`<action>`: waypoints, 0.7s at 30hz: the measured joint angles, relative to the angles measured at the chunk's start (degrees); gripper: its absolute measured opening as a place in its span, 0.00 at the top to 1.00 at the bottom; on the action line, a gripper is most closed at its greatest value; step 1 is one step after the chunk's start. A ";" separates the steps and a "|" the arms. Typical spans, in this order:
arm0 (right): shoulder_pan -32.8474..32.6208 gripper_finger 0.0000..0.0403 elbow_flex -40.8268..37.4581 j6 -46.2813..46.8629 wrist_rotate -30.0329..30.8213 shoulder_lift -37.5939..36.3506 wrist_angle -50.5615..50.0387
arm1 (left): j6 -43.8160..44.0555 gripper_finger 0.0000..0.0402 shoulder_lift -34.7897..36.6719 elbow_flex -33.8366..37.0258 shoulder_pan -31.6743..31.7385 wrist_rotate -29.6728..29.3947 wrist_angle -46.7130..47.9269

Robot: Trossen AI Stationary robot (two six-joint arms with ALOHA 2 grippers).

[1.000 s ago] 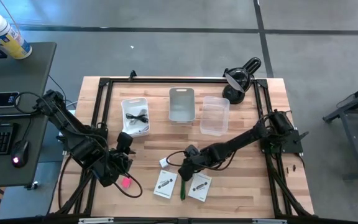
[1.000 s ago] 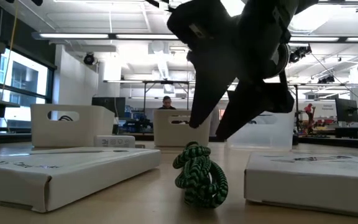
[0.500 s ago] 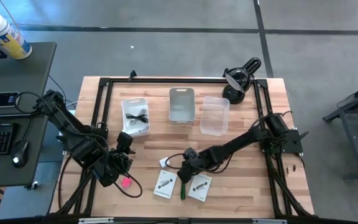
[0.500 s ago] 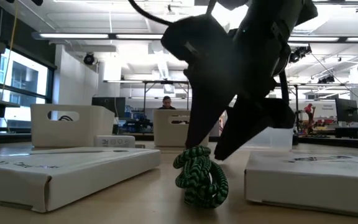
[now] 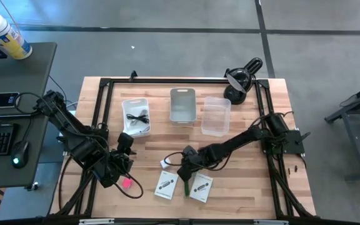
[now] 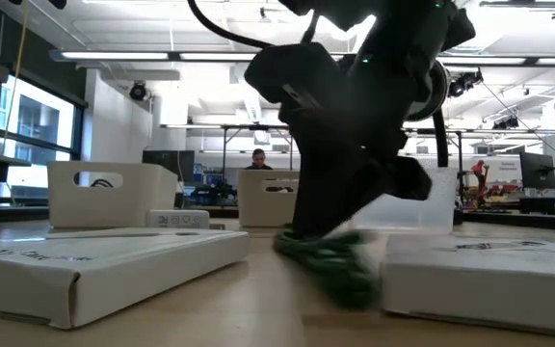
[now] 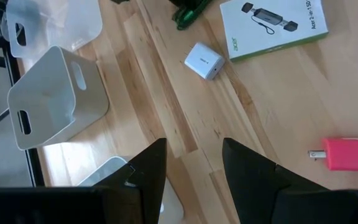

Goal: Pick and place items into bin
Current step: Put the green USB cable into the white bin

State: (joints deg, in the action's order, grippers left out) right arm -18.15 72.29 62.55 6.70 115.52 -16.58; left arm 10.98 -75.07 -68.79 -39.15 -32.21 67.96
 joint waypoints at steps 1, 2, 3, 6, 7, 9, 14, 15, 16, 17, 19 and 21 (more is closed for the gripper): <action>0.30 0.96 0.00 -1.10 0.00 0.02 0.70 | 0.00 0.64 0.00 0.00 0.00 -0.01 0.06; 0.65 0.97 0.00 -2.14 0.07 0.02 1.35 | 0.00 0.64 0.00 0.00 0.00 -0.02 0.18; 1.00 0.97 0.00 -2.57 0.41 0.02 1.70 | 0.07 0.64 0.00 0.00 0.00 -0.01 0.37; 2.49 0.94 -0.02 -2.72 1.27 0.04 1.66 | 1.22 0.64 0.00 0.00 0.00 -0.02 1.31; 3.07 0.94 -0.02 -3.15 1.29 0.04 1.69 | 1.52 0.64 0.00 0.00 0.00 -0.02 1.60; 4.10 0.96 -0.02 -4.39 0.92 0.04 1.97 | 2.00 0.64 0.00 0.00 0.00 -0.02 1.75; 6.82 0.97 -0.02 -7.21 0.10 0.04 3.95 | 3.95 0.64 0.00 0.00 0.00 -0.21 2.65; 7.37 0.96 -0.02 -7.47 0.00 0.04 4.20 | 4.24 0.64 0.00 0.00 0.01 -0.52 2.65; 7.97 0.96 -0.02 -7.84 -0.04 0.04 4.49 | 4.45 0.64 0.00 0.00 0.00 -0.73 2.64; 8.58 0.96 -0.02 -8.57 -0.07 0.04 4.85 | 4.63 0.64 0.00 0.00 0.00 -1.09 2.63; 9.68 0.98 -0.02 -10.07 -0.30 0.07 6.18 | 5.40 0.64 0.00 0.00 0.02 -1.93 2.65; 10.78 0.99 -0.02 -11.82 -1.13 0.04 8.00 | 6.12 0.64 0.00 0.00 0.15 -2.44 2.58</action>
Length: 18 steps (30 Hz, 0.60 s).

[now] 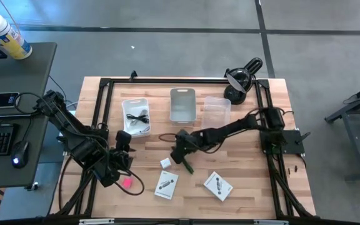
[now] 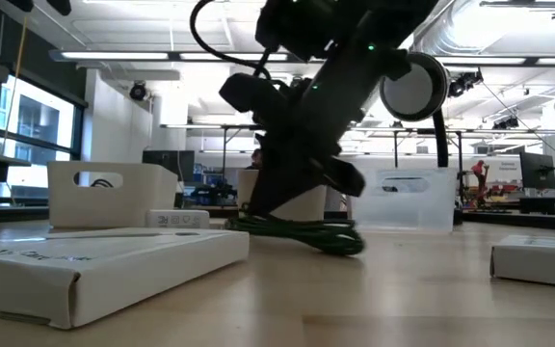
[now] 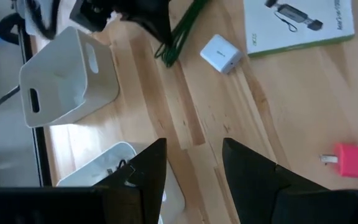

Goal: Pick and place items into bin
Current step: Put the green USB cable into the white bin

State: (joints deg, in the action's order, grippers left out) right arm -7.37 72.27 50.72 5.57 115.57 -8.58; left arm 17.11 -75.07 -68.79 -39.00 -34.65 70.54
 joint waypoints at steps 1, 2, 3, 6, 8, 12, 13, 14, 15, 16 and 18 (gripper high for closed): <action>0.52 0.99 0.00 -0.78 -0.13 0.00 1.04 | 0.33 0.64 0.00 0.00 0.00 -0.30 -0.07; 1.00 0.98 0.00 -1.59 -0.24 0.01 2.04 | 0.76 0.64 0.00 0.00 0.00 -0.74 -0.07; 1.41 0.97 0.00 -2.71 -0.87 -0.01 3.11 | 1.18 0.64 0.00 -0.01 0.00 -1.21 -0.06; 2.39 0.91 0.00 -6.44 -3.47 -0.48 4.96 | 2.55 0.64 0.00 0.00 0.00 -3.34 -0.10; 2.72 0.87 0.00 -8.84 -4.62 -1.23 4.42 | 4.34 0.64 0.00 -0.02 0.00 -5.42 -0.24; 3.22 0.78 0.00 -13.32 -4.54 -3.03 3.72 | 7.94 0.64 0.00 -0.02 0.02 -10.03 -0.50; 3.29 0.76 0.00 -14.32 -4.74 -3.68 3.64 | 8.21 0.64 0.00 -0.02 0.02 -10.88 -0.63; 3.34 0.74 -0.01 -15.61 -4.89 -4.52 3.43 | 8.17 0.64 -0.04 -0.02 0.02 -11.38 -0.70; 3.34 0.72 -0.02 -17.09 -5.07 -5.60 3.33 | 7.37 0.64 -0.07 -0.02 0.04 -11.87 -0.89; 3.33 0.70 -0.02 -18.68 -5.08 -6.84 3.34 | 5.89 0.64 -0.17 -0.02 0.04 -12.60 -1.54; 3.07 0.67 -0.02 -22.27 -5.08 -9.67 3.43 | 1.70 0.64 -0.76 -0.02 0.52 -14.13 -3.14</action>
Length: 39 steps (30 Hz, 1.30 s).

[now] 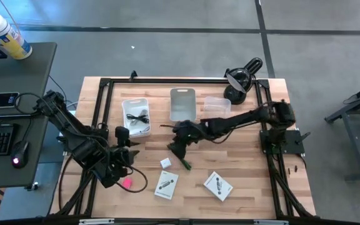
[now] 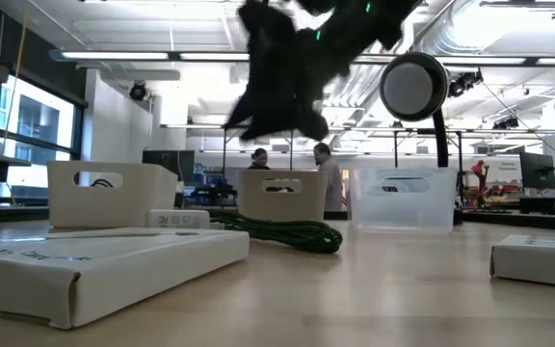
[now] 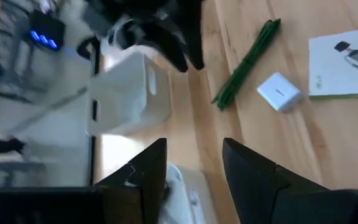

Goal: Pick and place items into bin
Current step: Put the green USB cable into the white bin

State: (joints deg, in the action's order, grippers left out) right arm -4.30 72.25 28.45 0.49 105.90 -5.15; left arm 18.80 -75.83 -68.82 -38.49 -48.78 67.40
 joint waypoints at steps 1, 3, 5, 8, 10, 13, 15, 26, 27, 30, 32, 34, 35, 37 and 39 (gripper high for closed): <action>-0.23 0.66 0.00 -2.11 0.02 -1.44 -0.21 | -2.31 0.64 -0.44 0.00 0.76 -0.34 -1.44; -0.95 0.65 0.00 -6.98 -0.02 -4.69 -0.43 | -7.25 0.64 -1.42 0.00 3.12 0.79 -4.56; -1.69 0.64 0.01 -11.34 0.54 -8.31 -1.21 | -12.04 0.64 -2.70 -0.01 6.70 4.30 -7.88; -2.92 0.64 0.02 -16.30 3.66 -14.00 -5.08 | -18.93 0.64 -5.62 -0.04 12.78 10.44 -12.48; -3.64 0.64 0.02 -18.25 6.54 -17.46 -8.90 | -23.93 0.64 -7.07 -0.02 16.77 13.78 -16.20; -4.47 0.64 0.02 -19.11 9.69 -22.56 -15.07 | -31.64 0.64 -9.04 -0.02 22.10 19.35 -21.41; -5.29 0.64 0.02 -19.09 11.09 -25.52 -19.08 | -36.47 0.64 -10.58 -0.02 25.33 23.31 -23.32; -13.73 0.64 0.02 -18.31 21.76 -38.39 -31.75 | -52.82 0.64 -20.84 0.00 33.83 38.10 -28.57; -14.51 0.64 0.02 -17.63 22.87 -39.22 -32.65 | -52.97 0.64 -21.52 0.00 34.08 38.20 -29.63; -16.68 0.64 0.02 -15.28 26.37 -41.42 -35.25 | -53.37 0.64 -23.27 0.00 34.06 39.34 -31.67; -18.09 0.65 0.02 -13.79 28.50 -42.49 -37.52 | -54.50 0.64 -24.47 0.00 34.04 39.35 -32.39; -19.31 0.65 0.02 -12.32 30.12 -43.27 -39.35 | -54.79 0.64 -25.79 0.00 34.04 39.38 -31.93; -19.92 0.64 0.02 -11.60 30.96 -43.72 -40.19 | -54.79 0.64 -26.58 0.00 34.04 39.38 -32.22; -21.14 0.64 0.02 -10.30 32.47 -44.55 -41.34 | -54.76 0.64 -27.82 0.01 34.04 39.38 -32.36; -22.31 0.64 0.02 -9.23 34.39 -45.19 -41.77 | -54.56 0.64 -28.74 0.01 34.04 39.38 -33.24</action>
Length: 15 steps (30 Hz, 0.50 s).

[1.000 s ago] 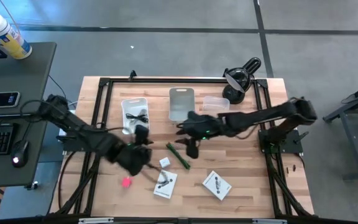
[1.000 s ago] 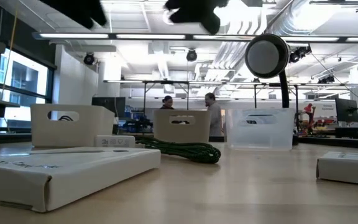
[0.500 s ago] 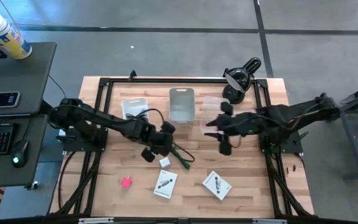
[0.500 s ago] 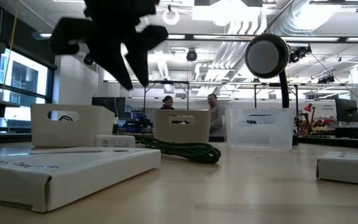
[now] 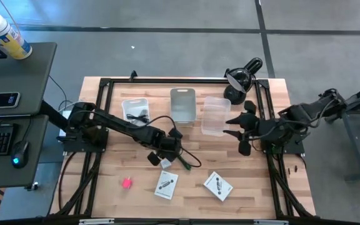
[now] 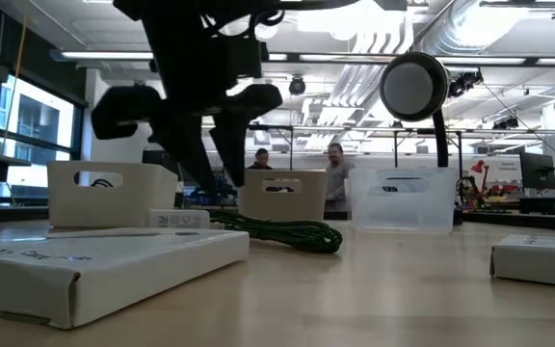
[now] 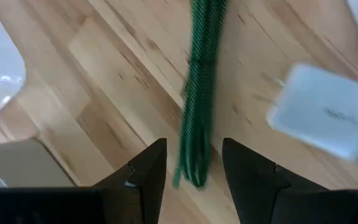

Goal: Pick and place items into bin
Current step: Put the green USB cable into the white bin

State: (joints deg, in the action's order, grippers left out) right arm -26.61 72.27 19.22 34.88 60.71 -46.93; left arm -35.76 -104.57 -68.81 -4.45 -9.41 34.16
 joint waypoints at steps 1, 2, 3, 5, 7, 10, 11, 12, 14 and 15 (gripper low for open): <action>-0.66 0.64 0.00 0.30 0.88 -0.22 -0.37 | 0.29 0.64 -0.53 -0.05 0.00 -0.07 -0.59; -1.23 0.64 0.00 0.65 1.64 -0.42 -0.62 | 0.77 0.64 -0.90 -0.01 0.00 -0.43 -0.29; -1.74 0.64 -0.01 1.01 2.51 -0.55 -0.67 | 1.47 0.64 -1.37 0.03 0.12 -0.75 -0.34; -2.71 0.64 0.00 1.64 3.87 -0.90 -0.92 | 2.04 0.64 -2.28 -0.01 0.73 -0.29 -1.61; -3.47 0.64 0.00 2.22 4.91 -0.96 -0.99 | 2.84 0.64 -2.80 0.00 1.39 0.18 -1.34; -4.38 0.64 0.00 3.51 5.60 -0.92 -1.89 | 3.18 0.64 -3.50 0.02 2.14 0.90 -1.51; -4.60 0.64 -0.01 4.13 5.65 -0.92 -2.22 | 3.18 0.64 -3.50 0.03 2.34 0.94 -1.75; -4.79 0.64 0.00 4.70 5.81 -0.92 -2.56 | 3.20 0.64 -3.57 -0.01 2.36 0.83 -2.53; -5.36 0.64 0.00 5.94 6.63 -0.92 -3.26 | 3.16 0.64 -3.99 -0.08 2.85 1.04 -3.74; -5.67 0.64 0.00 6.35 7.15 -0.94 -3.73 | 3.14 0.64 -4.05 -0.01 3.05 1.60 -3.74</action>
State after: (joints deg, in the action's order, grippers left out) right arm -32.28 72.27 25.57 42.03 59.77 -50.66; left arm -32.61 -108.62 -68.82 -1.39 -7.81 30.42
